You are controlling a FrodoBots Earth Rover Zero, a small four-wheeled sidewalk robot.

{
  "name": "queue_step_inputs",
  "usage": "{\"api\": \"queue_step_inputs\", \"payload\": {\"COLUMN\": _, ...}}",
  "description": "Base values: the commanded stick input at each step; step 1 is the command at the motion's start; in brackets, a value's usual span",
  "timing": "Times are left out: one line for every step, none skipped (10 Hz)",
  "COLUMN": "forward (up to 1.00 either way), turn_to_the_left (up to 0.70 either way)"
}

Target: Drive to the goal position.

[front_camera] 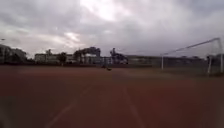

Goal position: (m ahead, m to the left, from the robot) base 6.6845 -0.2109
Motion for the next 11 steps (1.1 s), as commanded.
{"api": "queue_step_inputs", "payload": {"forward": 0.7, "turn_to_the_left": 0.0}}
{"api": "queue_step_inputs", "payload": {"forward": 0.7, "turn_to_the_left": 0.0}}
{"api": "queue_step_inputs", "payload": {"forward": 0.7, "turn_to_the_left": 0.0}}
{"api": "queue_step_inputs", "payload": {"forward": 0.7, "turn_to_the_left": 0.0}}
{"api": "queue_step_inputs", "payload": {"forward": 0.7, "turn_to_the_left": 0.0}}
{"api": "queue_step_inputs", "payload": {"forward": 0.7, "turn_to_the_left": 0.0}}
{"api": "queue_step_inputs", "payload": {"forward": 0.7, "turn_to_the_left": 0.0}}
{"api": "queue_step_inputs", "payload": {"forward": 0.7, "turn_to_the_left": 0.0}}
{"api": "queue_step_inputs", "payload": {"forward": 0.7, "turn_to_the_left": 0.0}}
{"api": "queue_step_inputs", "payload": {"forward": 0.7, "turn_to_the_left": 0.0}}
{"api": "queue_step_inputs", "payload": {"forward": 0.7, "turn_to_the_left": 0.0}}
